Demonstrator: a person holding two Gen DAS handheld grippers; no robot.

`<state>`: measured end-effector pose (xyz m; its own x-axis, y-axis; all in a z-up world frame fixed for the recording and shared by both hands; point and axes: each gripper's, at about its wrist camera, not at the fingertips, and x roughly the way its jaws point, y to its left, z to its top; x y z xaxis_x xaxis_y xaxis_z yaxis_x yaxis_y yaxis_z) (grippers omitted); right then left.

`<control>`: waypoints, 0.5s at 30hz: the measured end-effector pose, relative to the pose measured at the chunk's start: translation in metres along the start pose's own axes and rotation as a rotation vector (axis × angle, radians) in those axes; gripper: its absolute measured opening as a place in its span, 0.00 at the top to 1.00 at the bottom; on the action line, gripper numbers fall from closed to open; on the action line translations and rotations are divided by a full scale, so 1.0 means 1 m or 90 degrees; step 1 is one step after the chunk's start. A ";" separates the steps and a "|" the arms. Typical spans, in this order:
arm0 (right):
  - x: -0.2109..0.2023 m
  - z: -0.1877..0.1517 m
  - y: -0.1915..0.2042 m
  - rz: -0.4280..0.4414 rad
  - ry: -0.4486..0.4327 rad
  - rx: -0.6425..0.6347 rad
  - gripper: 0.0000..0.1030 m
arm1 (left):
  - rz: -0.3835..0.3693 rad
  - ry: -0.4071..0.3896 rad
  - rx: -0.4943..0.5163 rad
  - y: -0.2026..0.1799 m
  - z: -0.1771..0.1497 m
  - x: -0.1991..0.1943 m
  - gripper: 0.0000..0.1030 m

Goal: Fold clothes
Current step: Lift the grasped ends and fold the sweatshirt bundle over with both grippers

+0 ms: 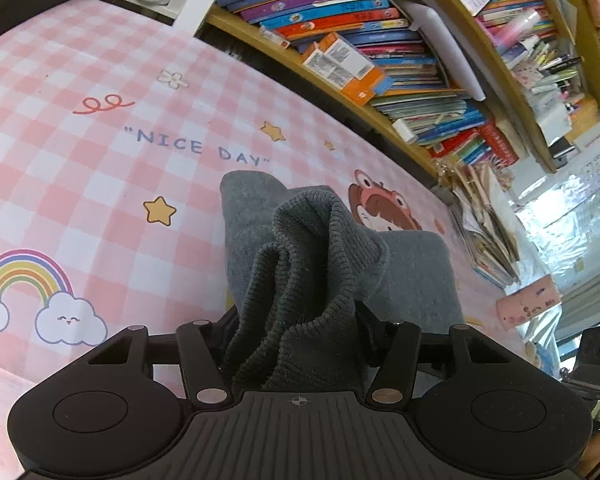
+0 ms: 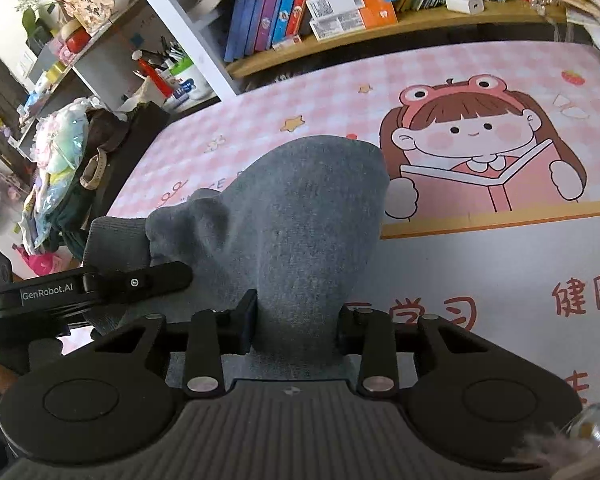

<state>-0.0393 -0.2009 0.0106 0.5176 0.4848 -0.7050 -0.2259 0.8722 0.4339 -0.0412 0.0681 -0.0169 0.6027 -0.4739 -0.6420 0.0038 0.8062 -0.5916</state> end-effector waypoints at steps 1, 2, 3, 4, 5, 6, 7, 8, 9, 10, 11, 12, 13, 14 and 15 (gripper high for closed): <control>-0.002 -0.001 0.002 -0.002 -0.003 -0.001 0.68 | -0.003 0.000 0.001 0.000 0.000 -0.002 0.47; -0.003 -0.002 0.004 -0.004 -0.007 -0.003 0.68 | -0.006 0.000 0.003 0.001 0.001 -0.003 0.47; -0.005 -0.003 0.006 -0.006 -0.011 -0.004 0.68 | -0.009 0.000 0.005 0.001 0.001 -0.005 0.47; -0.006 -0.004 0.009 -0.009 -0.014 -0.005 0.68 | -0.013 0.001 0.008 0.001 0.002 -0.006 0.47; -0.008 -0.005 0.011 -0.011 -0.018 -0.004 0.68 | -0.016 0.000 0.011 0.001 0.002 -0.008 0.47; -0.009 -0.006 0.013 -0.013 -0.022 -0.003 0.68 | -0.020 0.000 0.013 0.002 0.002 -0.010 0.47; -0.011 -0.008 0.015 -0.015 -0.025 -0.002 0.68 | -0.023 0.001 0.016 0.002 0.003 -0.011 0.47; -0.012 -0.009 0.017 -0.017 -0.029 -0.001 0.68 | -0.027 0.001 0.019 0.002 0.003 -0.013 0.47; -0.014 -0.010 0.019 -0.019 -0.033 0.001 0.68 | -0.031 0.001 0.022 0.002 0.004 -0.014 0.47; -0.015 -0.011 0.022 -0.022 -0.037 0.003 0.68 | -0.034 0.001 0.025 0.002 0.005 -0.016 0.47; -0.017 -0.011 0.024 -0.024 -0.041 0.005 0.68 | -0.038 0.001 0.029 0.002 0.006 -0.017 0.47; -0.018 -0.012 0.025 -0.026 -0.045 0.006 0.68 | -0.042 0.002 0.032 0.002 0.007 -0.018 0.47; -0.020 -0.012 0.027 -0.027 -0.048 0.006 0.68 | -0.046 0.002 0.035 0.002 0.009 -0.020 0.47; -0.021 -0.012 0.028 -0.029 -0.052 0.007 0.68 | -0.050 0.003 0.037 0.002 0.010 -0.020 0.47; -0.022 -0.012 0.029 -0.031 -0.055 0.008 0.68 | -0.053 0.003 0.038 0.002 0.011 -0.021 0.47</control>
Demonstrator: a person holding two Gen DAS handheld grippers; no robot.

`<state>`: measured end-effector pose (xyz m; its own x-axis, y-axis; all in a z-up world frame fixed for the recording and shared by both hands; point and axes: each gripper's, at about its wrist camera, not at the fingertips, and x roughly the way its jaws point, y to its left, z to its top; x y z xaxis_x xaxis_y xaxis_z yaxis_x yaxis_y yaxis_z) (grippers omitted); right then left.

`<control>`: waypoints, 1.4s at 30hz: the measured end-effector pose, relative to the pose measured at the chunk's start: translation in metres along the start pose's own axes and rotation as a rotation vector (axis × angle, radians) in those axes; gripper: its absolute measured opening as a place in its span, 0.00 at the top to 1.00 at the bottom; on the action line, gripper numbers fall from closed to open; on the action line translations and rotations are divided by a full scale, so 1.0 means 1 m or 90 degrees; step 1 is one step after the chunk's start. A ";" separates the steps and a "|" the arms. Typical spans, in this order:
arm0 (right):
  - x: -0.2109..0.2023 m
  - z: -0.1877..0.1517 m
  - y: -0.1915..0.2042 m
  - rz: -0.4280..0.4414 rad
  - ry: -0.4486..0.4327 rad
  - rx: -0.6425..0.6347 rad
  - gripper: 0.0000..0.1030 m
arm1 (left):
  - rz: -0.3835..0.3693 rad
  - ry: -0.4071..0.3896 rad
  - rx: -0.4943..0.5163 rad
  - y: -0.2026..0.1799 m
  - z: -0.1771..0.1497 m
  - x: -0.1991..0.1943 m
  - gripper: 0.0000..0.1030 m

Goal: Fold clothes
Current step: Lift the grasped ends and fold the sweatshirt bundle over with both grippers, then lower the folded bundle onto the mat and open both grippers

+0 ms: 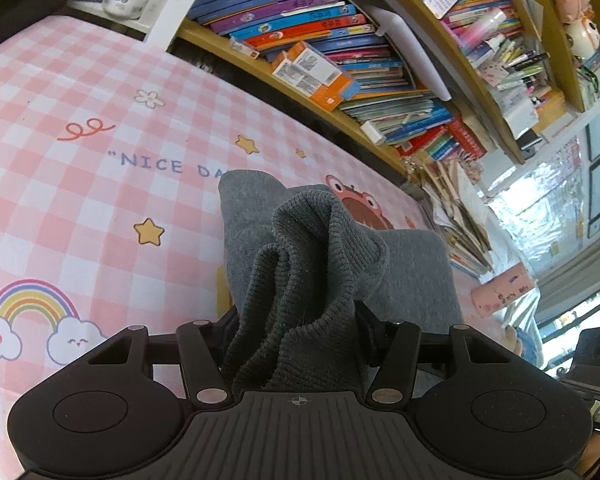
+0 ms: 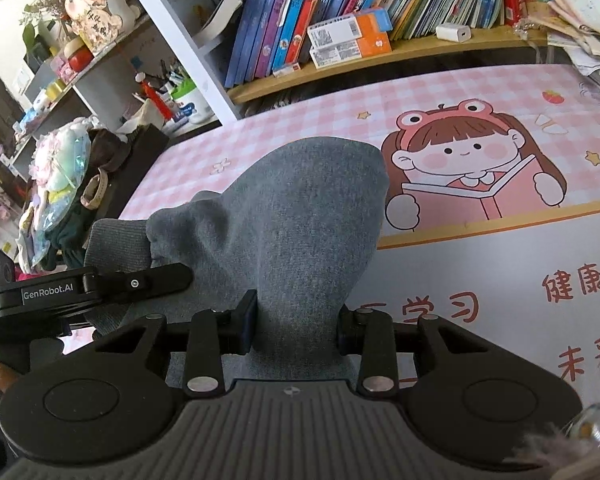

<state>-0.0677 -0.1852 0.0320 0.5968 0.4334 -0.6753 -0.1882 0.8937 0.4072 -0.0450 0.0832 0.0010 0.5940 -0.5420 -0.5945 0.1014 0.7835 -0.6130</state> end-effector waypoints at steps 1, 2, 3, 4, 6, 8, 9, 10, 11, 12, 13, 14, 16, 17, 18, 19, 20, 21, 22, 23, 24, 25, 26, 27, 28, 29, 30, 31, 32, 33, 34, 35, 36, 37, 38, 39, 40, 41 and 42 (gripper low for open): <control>-0.001 0.000 0.001 -0.002 -0.003 0.001 0.68 | -0.002 0.001 0.001 0.000 0.001 0.000 0.47; -0.002 -0.001 0.002 -0.005 -0.005 0.002 0.68 | -0.005 0.002 0.002 0.000 0.001 0.000 0.47; -0.003 -0.001 0.002 -0.007 -0.006 0.003 0.68 | -0.006 0.003 0.003 0.000 0.001 -0.001 0.47; -0.003 -0.001 0.003 -0.009 -0.006 0.003 0.68 | -0.007 0.004 0.004 0.000 0.002 -0.001 0.47; -0.004 -0.001 0.003 -0.011 -0.006 0.004 0.68 | -0.011 0.007 0.003 0.000 0.002 -0.001 0.47; -0.005 -0.001 0.003 -0.011 -0.007 0.005 0.68 | -0.014 0.008 0.000 0.001 0.002 -0.001 0.46; -0.005 0.000 0.003 -0.011 -0.007 0.004 0.68 | -0.015 0.009 -0.001 0.000 0.003 0.000 0.46; -0.005 0.000 0.002 -0.011 -0.006 0.003 0.68 | -0.015 0.009 -0.001 -0.001 0.004 0.001 0.46; -0.005 0.002 0.001 -0.010 -0.006 -0.001 0.68 | -0.015 0.009 -0.001 -0.001 0.005 0.002 0.46; -0.004 0.005 -0.001 -0.009 -0.006 -0.003 0.68 | -0.015 0.009 -0.001 -0.002 0.007 0.004 0.46; -0.003 0.007 -0.002 -0.008 -0.006 -0.006 0.68 | -0.015 0.009 -0.001 -0.004 0.008 0.006 0.46; -0.003 0.010 -0.005 -0.007 -0.006 -0.008 0.68 | -0.013 0.008 0.000 -0.006 0.011 0.009 0.46; 0.000 0.017 -0.011 -0.003 -0.006 -0.012 0.68 | -0.009 0.008 0.001 -0.010 0.016 0.015 0.46; 0.002 0.021 -0.015 0.001 -0.006 -0.014 0.68 | -0.005 0.008 0.004 -0.012 0.019 0.020 0.46; 0.005 0.026 -0.020 0.005 -0.006 -0.015 0.68 | -0.001 0.008 0.006 -0.015 0.022 0.024 0.46; 0.008 0.032 -0.026 0.010 -0.005 -0.015 0.68 | 0.003 0.009 0.009 -0.018 0.025 0.028 0.46; 0.011 0.037 -0.031 0.013 -0.004 -0.015 0.68 | 0.008 0.010 0.011 -0.021 0.029 0.034 0.46; 0.014 0.042 -0.036 0.016 -0.002 -0.016 0.68 | 0.012 0.011 0.013 -0.023 0.033 0.039 0.46; 0.018 0.048 -0.041 0.020 -0.001 -0.018 0.68 | 0.015 0.013 0.015 -0.025 0.037 0.044 0.46; 0.021 0.054 -0.045 0.023 0.000 -0.020 0.68 | 0.018 0.013 0.014 -0.026 0.041 0.050 0.46; 0.025 0.060 -0.050 0.025 0.001 -0.022 0.68 | 0.020 0.014 0.013 -0.027 0.046 0.057 0.46; 0.029 0.066 -0.056 0.027 0.003 -0.023 0.68 | 0.022 0.016 0.012 -0.028 0.050 0.064 0.46; 0.033 0.073 -0.061 0.028 0.005 -0.024 0.68 | 0.024 0.017 0.011 -0.029 0.055 0.071 0.46; 0.037 0.079 -0.066 0.029 0.007 -0.025 0.68 | 0.026 0.017 0.011 -0.030 0.060 0.078 0.46; 0.042 0.087 -0.071 0.029 0.008 -0.027 0.68 | 0.027 0.017 0.011 -0.032 0.065 0.086 0.46; 0.047 0.094 -0.076 0.029 0.009 -0.029 0.68 | 0.029 0.017 0.011 -0.033 0.070 0.093 0.46; 0.051 0.101 -0.081 0.029 0.010 -0.031 0.68 | 0.031 0.017 0.011 -0.034 0.076 0.101 0.46; 0.056 0.108 -0.085 0.030 0.010 -0.032 0.68 | 0.033 0.016 0.011 -0.035 0.081 0.107 0.46; 0.061 0.116 -0.090 0.031 0.011 -0.033 0.68 | 0.034 0.015 0.010 -0.035 0.087 0.114 0.46; 0.066 0.123 -0.094 0.031 0.012 -0.034 0.68 | 0.036 0.015 0.010 -0.036 0.092 0.120 0.46; 0.072 0.130 -0.098 0.033 0.012 -0.037 0.68 | 0.038 0.014 0.011 -0.037 0.098 0.125 0.46; 0.077 0.137 -0.102 0.035 0.011 -0.041 0.68 | 0.039 0.013 0.012 -0.037 0.104 0.131 0.46; 0.082 0.143 -0.105 0.036 0.012 -0.044 0.68 | 0.041 0.013 0.012 -0.037 0.110 0.136 0.46; 0.087 0.150 -0.109 0.037 0.012 -0.046 0.68 | 0.042 0.011 0.009 -0.036 0.115 0.142 0.46; 0.092 0.157 -0.112 0.038 0.012 -0.049 0.68 | 0.043 0.010 0.006 -0.036 0.121 0.147 0.46; 0.098 0.163 -0.114 0.038 0.011 -0.052 0.68 | 0.044 0.008 0.002 -0.035 0.126 0.152 0.46; 0.103 0.170 -0.116 0.039 0.010 -0.055 0.68 | 0.044 0.007 -0.003 -0.033 0.131 0.157 0.46; 0.108 0.176 -0.118 0.039 0.009 -0.059 0.68 | 0.045 0.005 -0.005 -0.031 0.137 0.163 0.46; 0.113 0.182 -0.120 0.038 0.008 -0.064 0.68 | 0.046 0.004 -0.008 -0.030 0.142 0.169 0.46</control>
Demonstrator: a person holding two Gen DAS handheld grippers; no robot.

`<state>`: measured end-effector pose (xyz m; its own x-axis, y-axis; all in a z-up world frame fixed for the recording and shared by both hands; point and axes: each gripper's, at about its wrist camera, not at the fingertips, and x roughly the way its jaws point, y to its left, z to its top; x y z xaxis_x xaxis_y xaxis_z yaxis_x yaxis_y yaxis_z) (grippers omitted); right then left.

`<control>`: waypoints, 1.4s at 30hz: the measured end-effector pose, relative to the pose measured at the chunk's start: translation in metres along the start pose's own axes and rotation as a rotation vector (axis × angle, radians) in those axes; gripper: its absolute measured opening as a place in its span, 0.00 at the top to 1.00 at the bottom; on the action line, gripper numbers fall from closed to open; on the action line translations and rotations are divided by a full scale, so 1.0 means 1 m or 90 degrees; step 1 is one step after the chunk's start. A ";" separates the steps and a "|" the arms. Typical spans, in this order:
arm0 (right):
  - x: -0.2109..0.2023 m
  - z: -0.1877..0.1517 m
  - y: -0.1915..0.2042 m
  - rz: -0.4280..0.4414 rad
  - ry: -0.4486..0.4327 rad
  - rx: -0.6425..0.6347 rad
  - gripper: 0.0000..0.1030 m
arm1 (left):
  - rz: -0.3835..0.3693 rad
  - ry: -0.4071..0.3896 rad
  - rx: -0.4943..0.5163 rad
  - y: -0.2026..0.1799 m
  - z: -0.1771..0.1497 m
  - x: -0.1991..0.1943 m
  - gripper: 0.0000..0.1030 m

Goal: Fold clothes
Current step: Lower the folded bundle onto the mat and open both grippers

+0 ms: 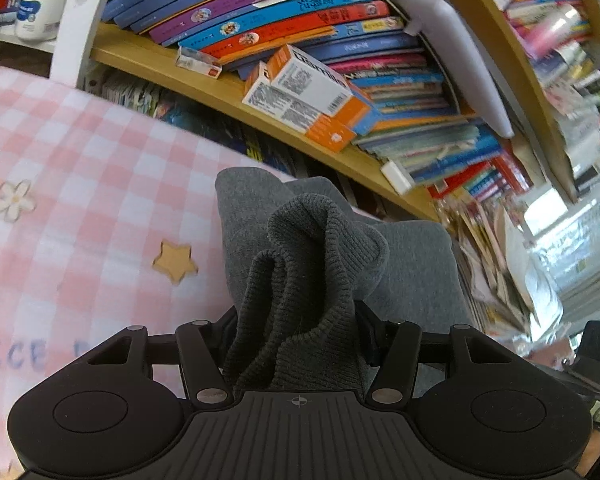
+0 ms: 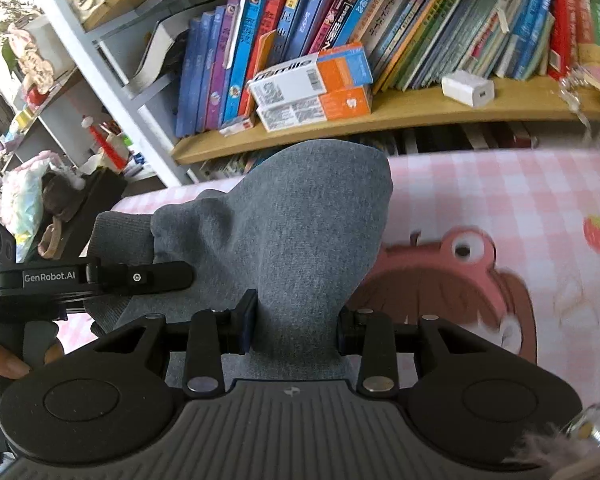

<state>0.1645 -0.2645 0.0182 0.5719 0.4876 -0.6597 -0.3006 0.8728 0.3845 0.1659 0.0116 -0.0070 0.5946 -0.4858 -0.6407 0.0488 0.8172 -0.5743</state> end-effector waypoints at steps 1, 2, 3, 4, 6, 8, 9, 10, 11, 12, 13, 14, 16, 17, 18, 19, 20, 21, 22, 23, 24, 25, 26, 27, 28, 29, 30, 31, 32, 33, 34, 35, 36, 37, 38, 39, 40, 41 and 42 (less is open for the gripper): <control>0.005 0.006 -0.003 -0.001 -0.001 -0.004 0.68 | 0.001 -0.001 0.000 0.001 0.005 0.006 0.46; 0.011 0.011 -0.005 -0.002 -0.002 -0.008 0.68 | 0.002 -0.002 -0.001 0.002 0.011 0.011 0.46; 0.016 0.017 -0.008 -0.002 -0.003 -0.011 0.68 | 0.003 -0.004 -0.001 0.003 0.016 0.016 0.46; 0.022 0.022 -0.011 -0.003 -0.004 -0.014 0.68 | 0.004 -0.005 0.000 0.004 0.021 0.022 0.46; 0.032 0.033 -0.016 -0.004 -0.006 -0.017 0.68 | 0.007 -0.009 0.000 0.006 0.032 0.032 0.46; 0.043 0.043 -0.023 -0.004 -0.008 -0.012 0.68 | 0.008 -0.012 -0.001 0.007 0.041 0.042 0.46; 0.047 0.046 -0.025 -0.004 -0.009 -0.009 0.68 | 0.009 -0.014 -0.001 0.007 0.045 0.046 0.46; 0.051 0.050 -0.028 -0.005 -0.011 -0.008 0.68 | 0.010 -0.016 -0.001 0.008 0.049 0.050 0.46; 0.055 0.054 -0.031 -0.006 -0.011 -0.006 0.68 | 0.011 -0.018 -0.001 0.008 0.052 0.054 0.46; 0.059 0.057 -0.033 -0.008 -0.012 -0.006 0.68 | 0.012 -0.020 -0.002 0.008 0.055 0.058 0.46; 0.063 0.060 -0.035 -0.010 -0.012 -0.006 0.68 | 0.013 -0.022 -0.003 0.008 0.057 0.062 0.46; 0.066 0.062 -0.037 -0.011 -0.011 -0.007 0.68 | 0.014 -0.023 -0.006 0.009 0.059 0.066 0.46; 0.071 0.066 -0.039 -0.013 -0.010 -0.009 0.68 | 0.017 -0.022 -0.011 0.011 0.062 0.071 0.46; 0.073 0.066 -0.041 -0.012 -0.009 -0.007 0.67 | 0.018 -0.022 -0.012 0.012 0.063 0.073 0.46; 0.075 0.067 -0.042 -0.012 -0.009 -0.005 0.67 | 0.020 -0.021 -0.013 0.013 0.064 0.075 0.46; 0.078 0.067 -0.044 -0.011 -0.008 -0.003 0.67 | 0.020 -0.021 -0.014 0.014 0.065 0.077 0.46; 0.080 0.067 -0.045 -0.010 -0.008 -0.002 0.67 | 0.021 -0.022 -0.016 0.015 0.066 0.079 0.46; 0.082 0.068 -0.047 -0.009 -0.008 0.000 0.67 | 0.021 -0.022 -0.018 0.017 0.066 0.080 0.45; 0.082 0.067 -0.047 -0.008 -0.008 0.003 0.67 | 0.020 -0.022 -0.021 0.018 0.067 0.081 0.45; 0.083 0.067 -0.048 -0.006 -0.008 0.005 0.66 | 0.020 -0.022 -0.024 0.019 0.067 0.082 0.45; 0.084 0.067 -0.050 -0.004 -0.008 0.007 0.66 | 0.020 -0.022 -0.026 0.019 0.066 0.082 0.45; 0.084 0.066 -0.051 -0.002 -0.008 0.012 0.65 | 0.020 -0.022 -0.029 0.020 0.066 0.083 0.44; 0.084 0.066 -0.052 -0.001 -0.008 0.016 0.65 | 0.020 -0.022 -0.030 0.021 0.066 0.083 0.43; 0.084 0.065 -0.054 0.001 -0.008 0.020 0.65 | 0.022 -0.023 -0.032 0.021 0.066 0.084 0.41; 0.085 0.065 -0.055 0.003 -0.007 0.024 0.64 | 0.024 -0.023 -0.034 0.021 0.066 0.084 0.41; 0.085 0.064 -0.056 0.004 -0.007 0.028 0.62 | 0.026 -0.025 -0.036 0.021 0.065 0.085 0.40; 0.085 0.064 -0.057 0.004 -0.008 0.031 0.61 | 0.028 -0.027 -0.037 0.021 0.065 0.085 0.39; 0.086 0.063 -0.058 0.003 -0.009 0.034 0.59 | 0.032 -0.030 -0.037 0.021 0.065 0.085 0.38; 0.086 0.063 -0.059 0.000 -0.011 0.037 0.56 | 0.036 -0.034 -0.035 0.020 0.065 0.084 0.36; 0.085 0.063 -0.060 -0.003 -0.014 0.039 0.53 | 0.040 -0.039 -0.032 0.019 0.064 0.083 0.35; 0.084 0.062 -0.060 -0.006 -0.017 0.042 0.49 | 0.044 -0.044 -0.029 0.018 0.064 0.081 0.34; 0.083 0.062 -0.061 -0.010 -0.019 0.044 0.47 | 0.049 -0.050 -0.025 0.017 0.064 0.080 0.31; 0.081 0.062 -0.061 -0.014 -0.021 0.045 0.45 | 0.056 -0.057 -0.023 0.017 0.063 0.077 0.29; 0.079 0.062 -0.062 -0.019 -0.024 0.048 0.43 | 0.061 -0.065 -0.023 0.017 0.063 0.074 0.28; 0.076 0.062 -0.063 -0.022 -0.029 0.053 0.41 | 0.064 -0.072 -0.022 0.017 0.062 0.070 0.27; 0.072 0.062 -0.063 -0.025 -0.034 0.058 0.41 | 0.065 -0.078 -0.024 0.017 0.061 0.066 0.26; 0.069 0.062 -0.064 -0.025 -0.040 0.065 0.39 | 0.066 -0.083 -0.025 0.018 0.061 0.063 0.25; 0.064 0.061 -0.065 -0.025 -0.047 0.073 0.38 | 0.066 -0.088 -0.026 0.018 0.060 0.059 0.25; 0.060 0.060 -0.065 -0.025 -0.054 0.080 0.38 | 0.068 -0.093 -0.025 0.017 0.058 0.056 0.25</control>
<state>0.2645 -0.2937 -0.0075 0.6456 0.4447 -0.6209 -0.1816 0.8791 0.4408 0.2465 0.0165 -0.0229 0.7050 -0.3441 -0.6201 -0.0512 0.8474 -0.5285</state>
